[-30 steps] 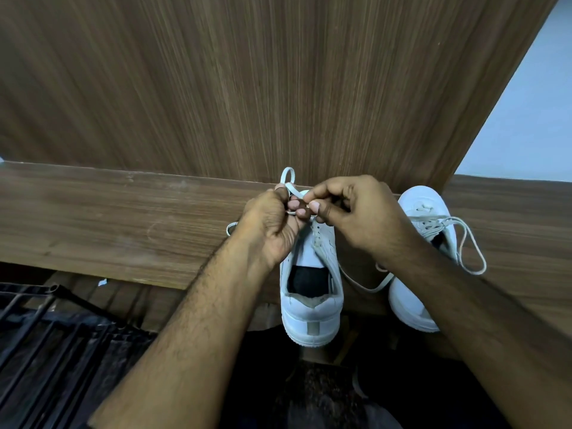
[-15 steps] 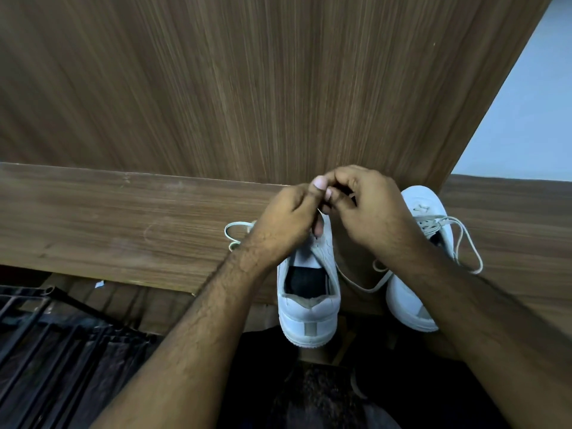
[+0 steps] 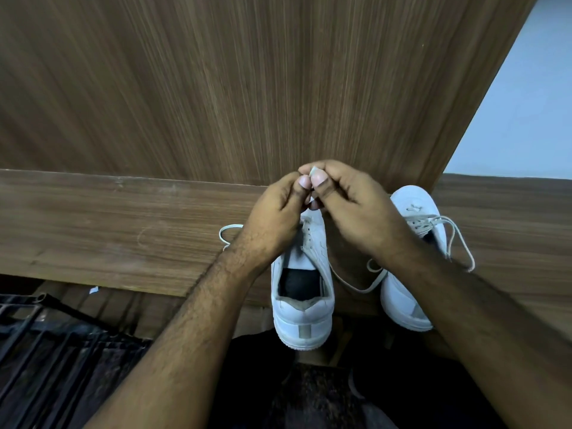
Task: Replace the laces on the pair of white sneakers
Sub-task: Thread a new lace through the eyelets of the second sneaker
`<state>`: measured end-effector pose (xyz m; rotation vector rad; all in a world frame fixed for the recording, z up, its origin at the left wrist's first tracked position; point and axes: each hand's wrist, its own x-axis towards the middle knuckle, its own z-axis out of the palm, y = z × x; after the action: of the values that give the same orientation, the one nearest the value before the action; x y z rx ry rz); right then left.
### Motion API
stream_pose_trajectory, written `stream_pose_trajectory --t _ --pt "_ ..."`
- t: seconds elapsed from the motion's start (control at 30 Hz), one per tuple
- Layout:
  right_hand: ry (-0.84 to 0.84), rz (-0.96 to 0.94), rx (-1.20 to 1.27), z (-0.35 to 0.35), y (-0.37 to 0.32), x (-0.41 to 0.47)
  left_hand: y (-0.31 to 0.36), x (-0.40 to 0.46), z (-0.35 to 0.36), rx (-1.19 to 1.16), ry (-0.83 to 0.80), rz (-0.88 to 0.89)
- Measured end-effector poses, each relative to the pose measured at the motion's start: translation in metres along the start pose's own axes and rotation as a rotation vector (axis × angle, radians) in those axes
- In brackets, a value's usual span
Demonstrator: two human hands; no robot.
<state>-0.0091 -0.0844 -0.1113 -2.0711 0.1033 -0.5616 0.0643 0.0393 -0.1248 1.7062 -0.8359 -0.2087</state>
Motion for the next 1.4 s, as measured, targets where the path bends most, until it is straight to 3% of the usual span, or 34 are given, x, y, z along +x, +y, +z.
stream_pose_trajectory --t 0.1,0.33,0.5,0.7,1.17,1.4 --pt "0.014 -0.002 -0.033 -0.002 0.0 0.0 -0.004 0.0 -0.002 0.052 0.036 -0.024" --pt "0.045 0.076 0.261 -0.006 0.001 0.001 -0.004 0.0 -0.002 0.125 0.023 -0.025" --pt "0.125 0.081 0.119 -0.009 0.008 0.003 -0.004 -0.002 -0.006 0.054 0.013 -0.039" --pt "0.114 0.009 -0.219 -0.016 0.008 0.001 -0.001 -0.004 -0.003 0.009 -0.018 -0.068" --pt "0.146 0.091 -0.352 -0.021 0.013 0.004 -0.007 -0.003 -0.009 0.01 0.071 -0.115" --pt "0.108 0.122 -0.206 -0.028 0.013 0.004 -0.009 -0.003 -0.013 0.041 0.04 -0.112"
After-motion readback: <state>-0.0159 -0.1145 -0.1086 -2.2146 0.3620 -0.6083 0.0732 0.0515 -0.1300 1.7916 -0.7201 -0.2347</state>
